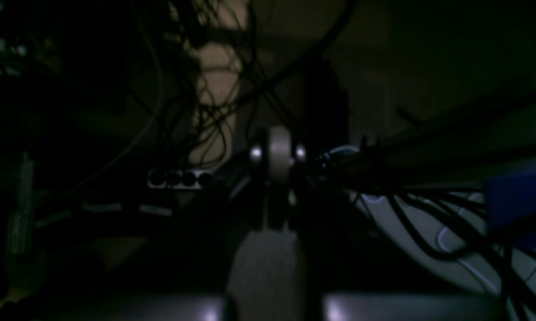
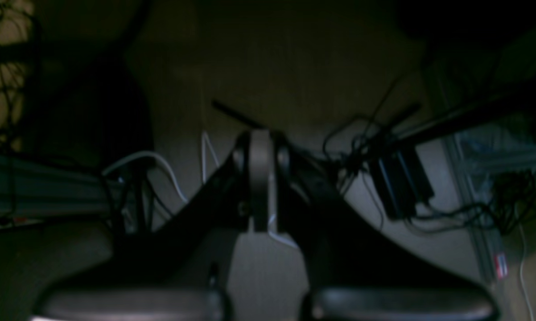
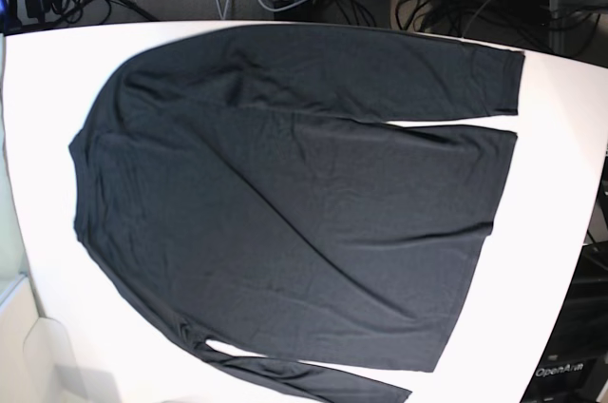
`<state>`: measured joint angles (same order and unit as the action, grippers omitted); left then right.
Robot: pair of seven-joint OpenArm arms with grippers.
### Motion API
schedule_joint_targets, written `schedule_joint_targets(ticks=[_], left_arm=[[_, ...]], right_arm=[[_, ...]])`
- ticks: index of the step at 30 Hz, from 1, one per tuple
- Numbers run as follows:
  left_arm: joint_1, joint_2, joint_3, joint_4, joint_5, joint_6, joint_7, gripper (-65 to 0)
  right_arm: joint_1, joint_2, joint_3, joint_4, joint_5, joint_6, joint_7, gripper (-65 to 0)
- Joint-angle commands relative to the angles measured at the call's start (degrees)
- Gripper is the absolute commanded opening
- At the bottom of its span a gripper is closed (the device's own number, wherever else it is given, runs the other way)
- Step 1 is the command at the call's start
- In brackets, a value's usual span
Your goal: Fold the T-shirt properly
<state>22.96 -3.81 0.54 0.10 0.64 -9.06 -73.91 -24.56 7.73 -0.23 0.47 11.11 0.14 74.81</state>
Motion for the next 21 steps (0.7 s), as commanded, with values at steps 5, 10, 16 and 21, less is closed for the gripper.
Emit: schedule_joint_targets(ticks=[5,10,16,21], left_arm=[[2.31,-0.10,0.04,0.21,-0.07,-0.13,-1.56,-64.5],[2.49,-0.19,-0.40,0.39,-0.51,-0.13,-1.65,-64.5],[2.49,-0.19,-0.49,1.62,-0.60,-0.13,-1.65,-64.5],[6.18,-0.19,-0.49,8.74,-0.60,-0.13,-1.65,-64.5]], right_arm=[[-2.13,0.84,0.10,-0.07,4.40,-0.80,2.95,-65.0],[-2.30,1.99,0.01,-0.07,6.95,-0.54,2.95,-65.0],[-2.39,2.95,-0.25,-0.07,6.60,-0.36,3.04,-65.0],[-2.39,2.95,-0.25,-0.07,6.60,3.42,3.04,-65.0]])
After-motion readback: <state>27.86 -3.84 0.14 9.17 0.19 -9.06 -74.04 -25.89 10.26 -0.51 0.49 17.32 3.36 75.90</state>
